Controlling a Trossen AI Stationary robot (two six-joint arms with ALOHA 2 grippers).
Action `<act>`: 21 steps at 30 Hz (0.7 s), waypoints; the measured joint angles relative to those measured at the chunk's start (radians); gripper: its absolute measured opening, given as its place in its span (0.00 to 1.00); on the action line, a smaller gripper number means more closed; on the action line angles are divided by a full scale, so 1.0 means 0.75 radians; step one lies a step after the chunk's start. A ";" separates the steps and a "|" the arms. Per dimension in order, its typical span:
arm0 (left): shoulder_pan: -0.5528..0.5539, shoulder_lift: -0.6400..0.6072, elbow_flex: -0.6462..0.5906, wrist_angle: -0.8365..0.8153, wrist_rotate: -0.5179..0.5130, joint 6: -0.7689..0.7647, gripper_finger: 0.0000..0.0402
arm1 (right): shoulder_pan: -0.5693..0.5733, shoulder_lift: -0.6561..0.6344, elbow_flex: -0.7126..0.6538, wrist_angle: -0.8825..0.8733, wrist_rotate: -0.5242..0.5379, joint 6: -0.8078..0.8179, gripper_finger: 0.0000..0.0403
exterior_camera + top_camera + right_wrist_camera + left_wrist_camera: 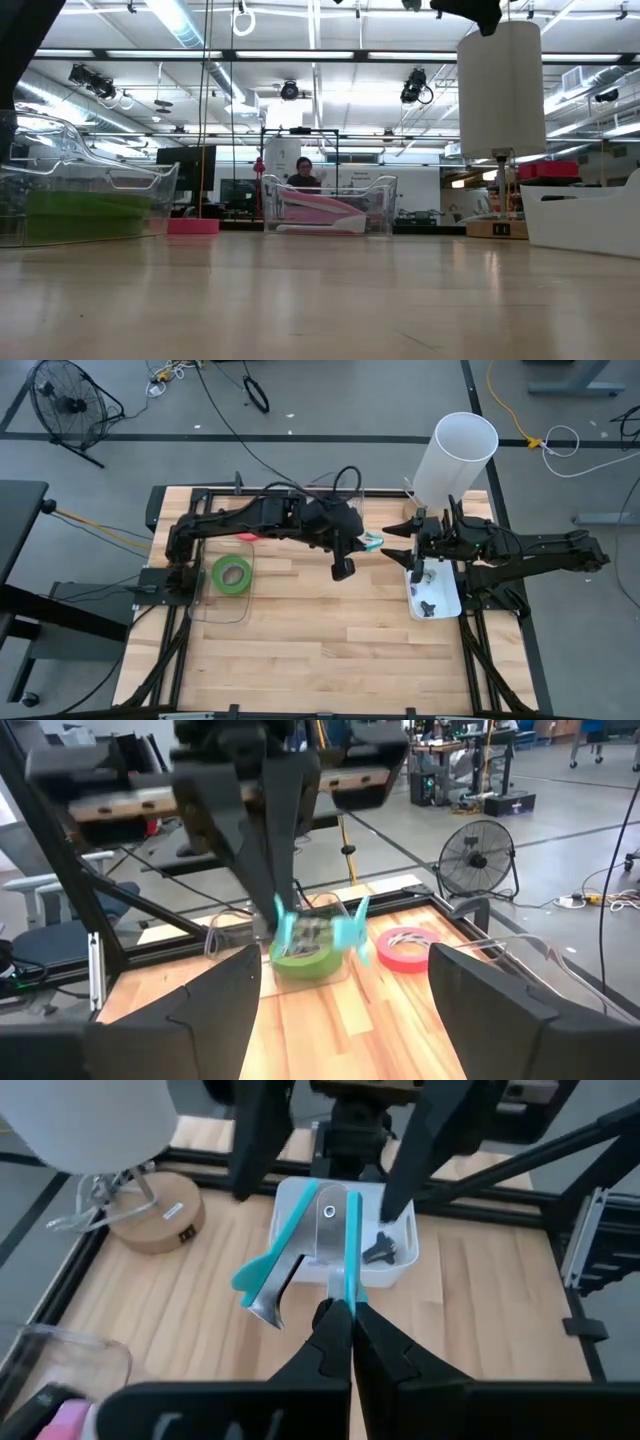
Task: Pick and place Stapler, Stapler remover, tape
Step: Put the blue staple remover into the white bin
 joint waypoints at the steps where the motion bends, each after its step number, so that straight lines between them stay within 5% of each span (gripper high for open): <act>1: -0.001 0.008 0.001 0.011 0.001 0.000 0.00 | 0.000 0.001 0.000 0.005 0.000 0.000 0.70; 21: 0.001 0.063 -0.001 0.118 0.110 0.000 0.00 | 0.000 0.035 0.001 -0.010 -0.066 -0.001 0.70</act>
